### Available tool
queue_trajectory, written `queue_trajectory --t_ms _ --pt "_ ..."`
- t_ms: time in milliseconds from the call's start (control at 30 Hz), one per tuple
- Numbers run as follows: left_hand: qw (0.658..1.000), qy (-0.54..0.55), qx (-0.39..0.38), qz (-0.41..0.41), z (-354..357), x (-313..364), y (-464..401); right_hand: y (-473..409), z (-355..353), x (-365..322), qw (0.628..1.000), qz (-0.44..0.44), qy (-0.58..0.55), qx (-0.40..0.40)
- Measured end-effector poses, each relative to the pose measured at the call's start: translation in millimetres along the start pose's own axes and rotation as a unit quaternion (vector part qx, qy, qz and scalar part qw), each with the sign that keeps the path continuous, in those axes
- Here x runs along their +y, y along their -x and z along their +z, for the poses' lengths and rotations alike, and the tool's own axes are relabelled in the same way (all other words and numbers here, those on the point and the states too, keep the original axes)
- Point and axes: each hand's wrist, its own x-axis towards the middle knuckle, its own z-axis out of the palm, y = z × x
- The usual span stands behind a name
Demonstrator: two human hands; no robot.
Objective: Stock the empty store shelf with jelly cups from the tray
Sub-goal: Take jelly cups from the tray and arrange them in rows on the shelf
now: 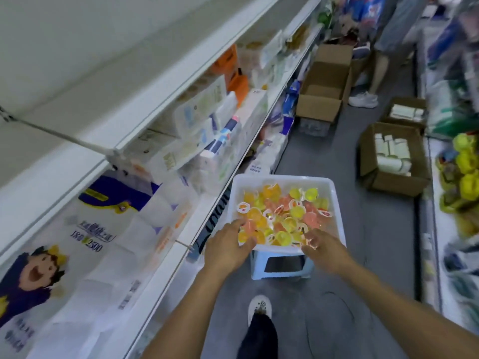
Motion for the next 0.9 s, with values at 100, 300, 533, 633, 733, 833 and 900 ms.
queue_trajectory --t_ms 100,300,533,633,733,833,900 --pt "0.996 0.039 -0.074 -0.04 20 -10 -59 -45 13 14 0.997 0.055 -0.021 -0.047" --pt "0.976 0.093 -0.151 -0.129 65 -34 -169 -141 47 14 0.992 0.087 0.019 -0.094" --pt "0.959 0.055 -0.203 -0.192 128 -71 -249 -202 94 24 0.97 0.11 0.17 -0.133" --pt "0.957 0.011 -0.215 -0.195 150 -83 -264 -205 103 28 0.966 0.097 0.213 -0.115" --pt "0.964 -0.037 -0.173 -0.197 154 -81 -269 -208 102 28 0.964 0.071 0.233 -0.104" --pt "0.969 0.0 -0.135 -0.206 154 -78 -265 -207 95 25 0.965 0.059 0.235 -0.101" --pt "0.967 0.052 -0.105 -0.224 148 -75 -258 -203 90 20 0.967 0.055 0.234 -0.087"
